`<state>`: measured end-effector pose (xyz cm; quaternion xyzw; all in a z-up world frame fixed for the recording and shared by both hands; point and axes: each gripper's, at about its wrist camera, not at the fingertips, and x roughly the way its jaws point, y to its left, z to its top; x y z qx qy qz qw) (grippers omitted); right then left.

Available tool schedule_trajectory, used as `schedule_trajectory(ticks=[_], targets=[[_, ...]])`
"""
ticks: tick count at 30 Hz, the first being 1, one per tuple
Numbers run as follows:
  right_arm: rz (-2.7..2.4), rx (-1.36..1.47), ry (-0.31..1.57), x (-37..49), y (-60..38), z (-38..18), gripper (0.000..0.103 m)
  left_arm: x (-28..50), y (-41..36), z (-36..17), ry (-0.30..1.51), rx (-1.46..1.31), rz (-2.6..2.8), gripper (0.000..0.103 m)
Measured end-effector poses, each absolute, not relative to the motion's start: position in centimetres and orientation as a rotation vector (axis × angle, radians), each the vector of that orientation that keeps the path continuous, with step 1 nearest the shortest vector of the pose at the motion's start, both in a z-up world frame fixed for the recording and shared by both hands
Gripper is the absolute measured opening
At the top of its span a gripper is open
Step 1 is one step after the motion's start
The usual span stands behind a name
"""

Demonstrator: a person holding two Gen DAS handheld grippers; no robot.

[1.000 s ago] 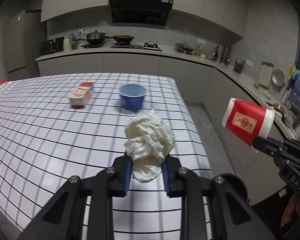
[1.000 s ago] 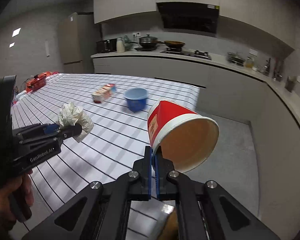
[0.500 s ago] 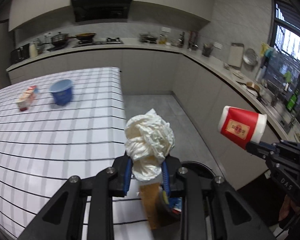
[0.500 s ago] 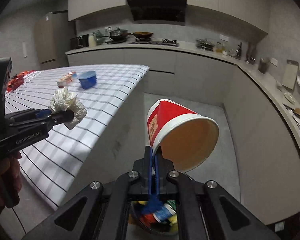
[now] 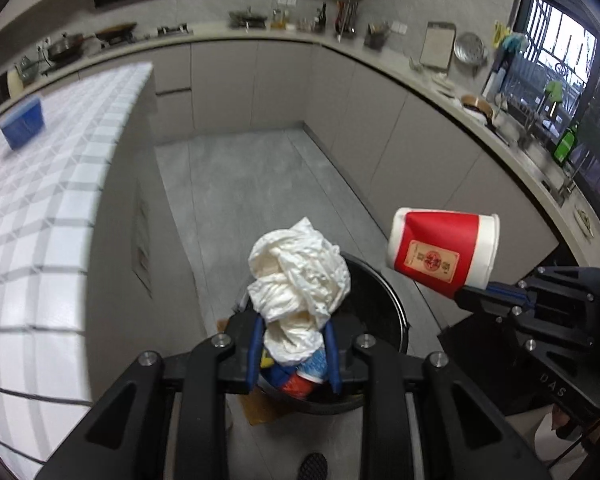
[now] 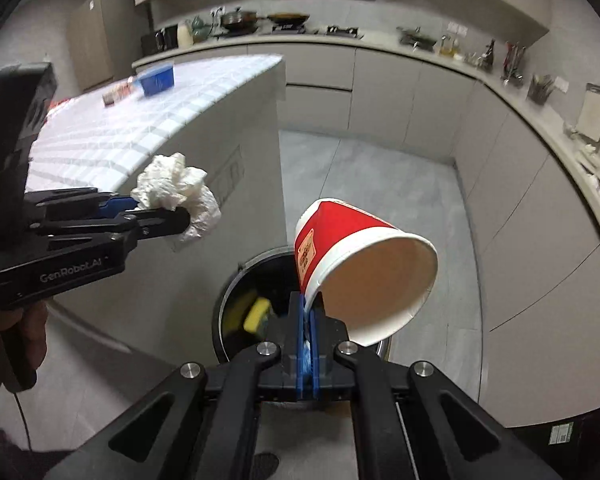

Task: Collect trash
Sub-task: 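Carry the white tissue and red cup over the black bin with both tools, then open both tools to drop the tissue and cup into the bin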

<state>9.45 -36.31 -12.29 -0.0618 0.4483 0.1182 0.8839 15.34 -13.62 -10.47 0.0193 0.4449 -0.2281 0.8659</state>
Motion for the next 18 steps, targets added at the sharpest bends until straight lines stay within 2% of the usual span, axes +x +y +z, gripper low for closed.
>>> schedule_trajectory(ticks=[9, 12, 14, 15, 16, 17, 18], targets=[[0.357, -0.190, 1.058, 10.6, -37.8, -19.4, 0.003, 16.2, -17.2, -16.3, 1.068, 0.059, -0.479, 0.027], [0.405, -0.224, 1.090, 11.6, -37.6, -21.1, 0.003, 16.9, -18.2, -17.8, 1.101, 0.063, -0.463, 0.030], [0.450, -0.261, 1.106, 12.3, -37.4, -22.1, 0.003, 17.4, -18.6, -18.4, 1.099, 0.056, -0.441, 0.046], [0.463, -0.288, 1.110, 12.6, -37.4, -22.5, 0.005, 17.6, -18.4, -18.4, 1.092, 0.065, -0.408, 0.064], [0.463, -0.319, 1.105, 12.7, -37.4, -23.0, 0.026, 17.6, -18.4, -18.5, 1.091, 0.069, -0.387, 0.074], [0.443, -0.356, 1.089, 13.1, -37.6, -23.2, 0.044, 17.6, -18.2, -18.7, 1.091, 0.068, -0.380, 0.074], [0.436, -0.357, 1.086, 13.4, -37.9, -23.2, 0.067, 17.6, -17.9, -18.7, 1.092, 0.069, -0.370, 0.074]])
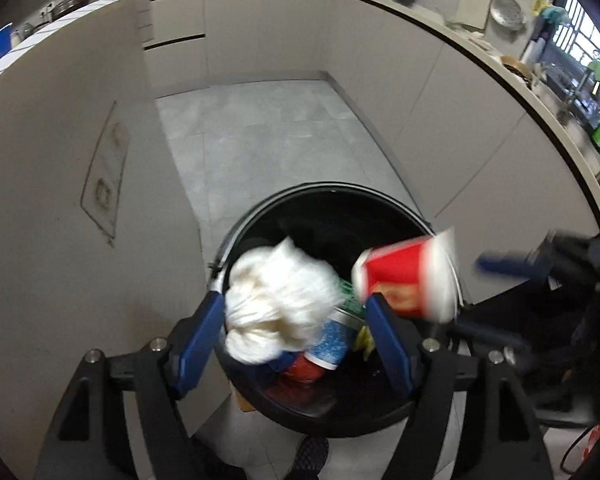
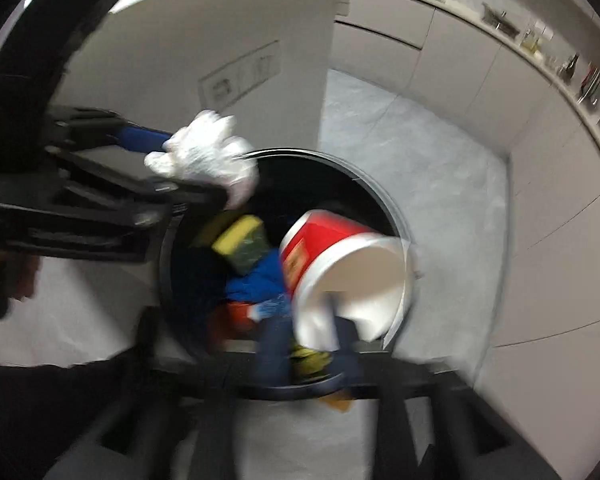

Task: Collect trash
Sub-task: 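Open both tools to drop the tissue and cup into the bin, then move both tools back over the island toward the milk carton and blue bowl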

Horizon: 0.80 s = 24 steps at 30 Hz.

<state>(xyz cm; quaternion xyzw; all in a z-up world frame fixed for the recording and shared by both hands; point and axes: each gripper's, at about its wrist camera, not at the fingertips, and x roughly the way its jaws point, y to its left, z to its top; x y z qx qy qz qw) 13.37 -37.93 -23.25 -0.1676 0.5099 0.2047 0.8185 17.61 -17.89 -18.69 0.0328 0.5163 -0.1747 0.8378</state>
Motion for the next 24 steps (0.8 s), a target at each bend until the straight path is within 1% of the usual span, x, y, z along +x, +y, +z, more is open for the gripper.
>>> schedule_trajectory(ticks=[1, 2, 9, 11, 12, 13, 14, 15, 22, 23, 24], targets=[[0.428, -0.345, 1.085, 13.8, -38.5, -23.1, 0.070, 17.6, -17.9, -18.7, 1.096, 0.074, -0.365, 0.074], [0.416, -0.343, 1.081, 14.0, -38.9, -23.0, 0.071, 17.6, -17.9, -18.8, 1.103, 0.073, -0.369, 0.074], [0.351, -0.256, 1.070, 15.4, -41.8, -21.8, 0.072, 17.7, -17.2, -18.7, 1.102, 0.063, -0.337, 0.075], [0.342, -0.251, 1.068, 15.5, -41.8, -21.5, 0.073, 17.8, -17.2, -18.6, 1.094, 0.066, -0.328, 0.075], [0.338, -0.247, 1.071, 15.7, -41.5, -21.5, 0.078, 17.8, -17.2, -18.4, 1.088, 0.064, -0.325, 0.075], [0.334, -0.245, 1.069, 15.6, -41.5, -21.4, 0.088, 17.6, -17.4, -18.2, 1.082, 0.063, -0.320, 0.076], [0.322, -0.243, 1.065, 15.6, -41.5, -21.2, 0.094, 17.6, -17.3, -18.1, 1.074, 0.066, -0.314, 0.076], [0.310, -0.241, 1.067, 15.8, -41.4, -21.3, 0.103, 17.7, -17.2, -18.1, 1.072, 0.068, -0.310, 0.077], [0.215, -0.232, 1.064, 15.5, -41.7, -21.3, 0.103, 17.4, -17.1, -17.5, 1.061, 0.062, -0.310, 0.078], [0.208, -0.228, 1.058, 15.3, -41.7, -21.0, 0.103, 17.3, -17.0, -17.4, 1.055, 0.059, -0.314, 0.079], [0.206, -0.223, 1.051, 15.2, -41.6, -20.7, 0.103, 17.1, -17.0, -17.0, 1.048, 0.058, -0.313, 0.083]])
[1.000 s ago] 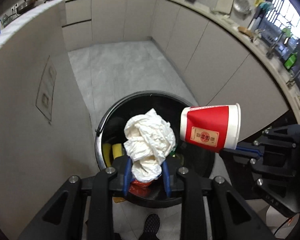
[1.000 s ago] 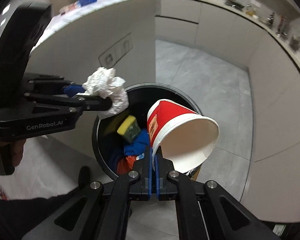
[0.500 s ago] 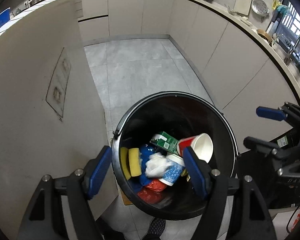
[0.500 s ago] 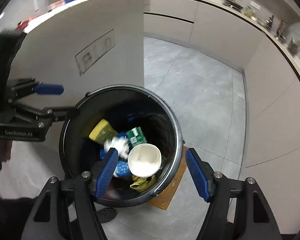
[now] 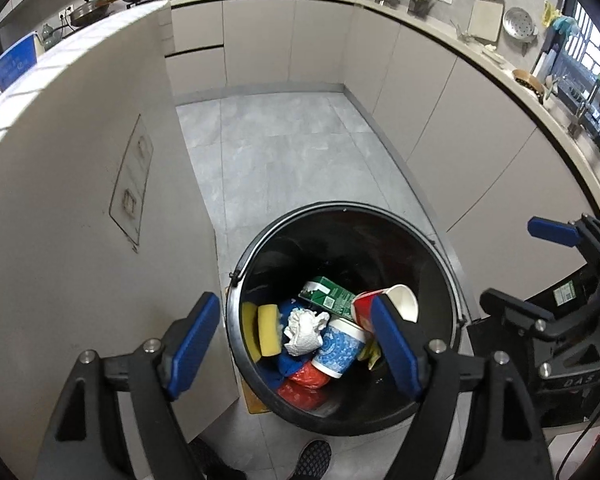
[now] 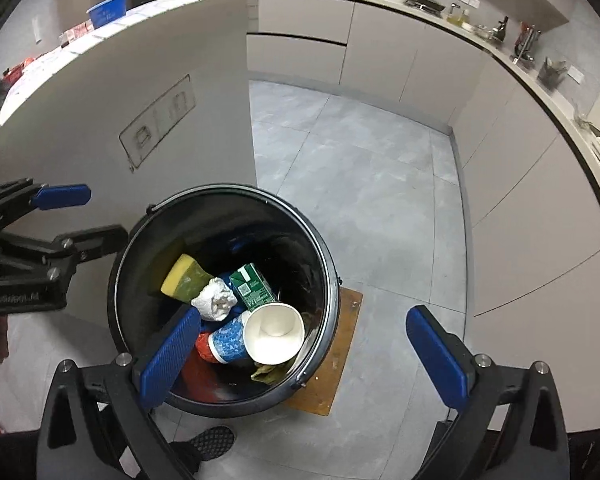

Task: Collect trash
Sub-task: 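Move both tools back over the island toward the milk carton and blue bowl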

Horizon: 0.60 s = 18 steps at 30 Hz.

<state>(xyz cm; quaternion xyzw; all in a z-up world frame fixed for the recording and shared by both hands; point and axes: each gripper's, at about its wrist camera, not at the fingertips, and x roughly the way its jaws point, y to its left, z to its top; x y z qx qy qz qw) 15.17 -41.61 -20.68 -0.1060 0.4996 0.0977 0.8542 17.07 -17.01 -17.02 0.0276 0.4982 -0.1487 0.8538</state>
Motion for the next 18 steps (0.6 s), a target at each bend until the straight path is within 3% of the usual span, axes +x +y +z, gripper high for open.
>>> schedule_trajectory(ticks=[18], targets=[[0.104, -0.061, 0.873, 12.3, -40.8, -11.1, 0.103, 13.8, -13.8, -8.6, 0.870, 0.006, -0.250, 0.099]])
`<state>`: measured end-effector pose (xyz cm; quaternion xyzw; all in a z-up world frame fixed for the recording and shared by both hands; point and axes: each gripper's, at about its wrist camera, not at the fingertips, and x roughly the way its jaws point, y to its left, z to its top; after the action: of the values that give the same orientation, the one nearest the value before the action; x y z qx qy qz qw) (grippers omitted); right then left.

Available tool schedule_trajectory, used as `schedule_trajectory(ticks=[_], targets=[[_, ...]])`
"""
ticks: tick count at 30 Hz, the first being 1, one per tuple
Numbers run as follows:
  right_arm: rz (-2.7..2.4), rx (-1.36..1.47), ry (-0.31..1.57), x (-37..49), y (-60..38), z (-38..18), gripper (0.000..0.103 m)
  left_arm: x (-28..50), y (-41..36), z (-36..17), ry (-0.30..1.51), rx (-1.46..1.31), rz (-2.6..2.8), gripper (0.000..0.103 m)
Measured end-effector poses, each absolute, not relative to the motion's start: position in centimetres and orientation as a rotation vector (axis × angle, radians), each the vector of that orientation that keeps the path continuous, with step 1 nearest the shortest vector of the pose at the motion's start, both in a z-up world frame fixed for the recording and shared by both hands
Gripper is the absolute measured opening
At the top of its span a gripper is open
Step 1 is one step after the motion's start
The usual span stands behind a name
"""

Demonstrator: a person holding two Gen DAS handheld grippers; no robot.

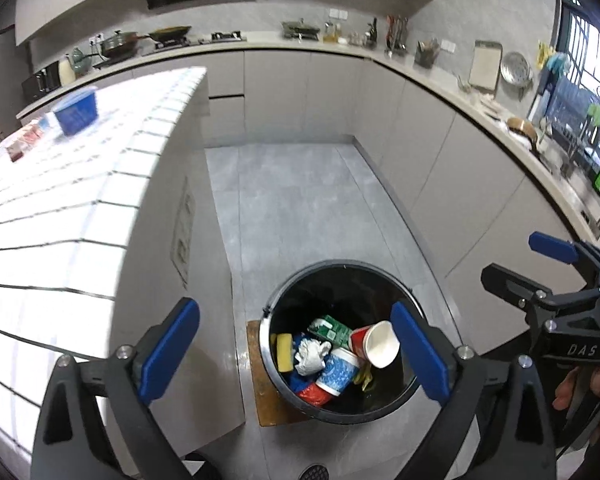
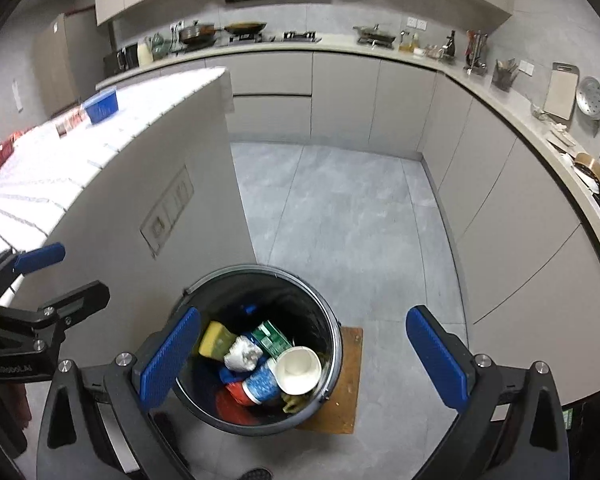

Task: Collect trash
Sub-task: 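Move both tools back over the island toward the milk carton and blue bowl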

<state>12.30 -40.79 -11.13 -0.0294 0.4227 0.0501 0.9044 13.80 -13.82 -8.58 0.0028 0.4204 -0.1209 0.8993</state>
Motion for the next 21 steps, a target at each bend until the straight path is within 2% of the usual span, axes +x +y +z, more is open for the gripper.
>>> schedule_trajectory(ticks=[2, 10, 21], targets=[[0.100, -0.041, 0.850, 12.1, -40.5, -10.1, 0.103, 13.6, -13.2, -7.8, 0.849, -0.002, -0.239, 0.103], [0.145, -0.004, 0.737, 12.3, -37.1, -6.2, 0.103, 13.0, -9.3, -5.0, 0.775, -0.018, -0.171, 0.103], [0.299, -0.034, 0.673, 15.5, -26.7, -2.8, 0.103, 13.9, 1.2, -2.8, 0.704, -0.053, 0.028, 0.103]])
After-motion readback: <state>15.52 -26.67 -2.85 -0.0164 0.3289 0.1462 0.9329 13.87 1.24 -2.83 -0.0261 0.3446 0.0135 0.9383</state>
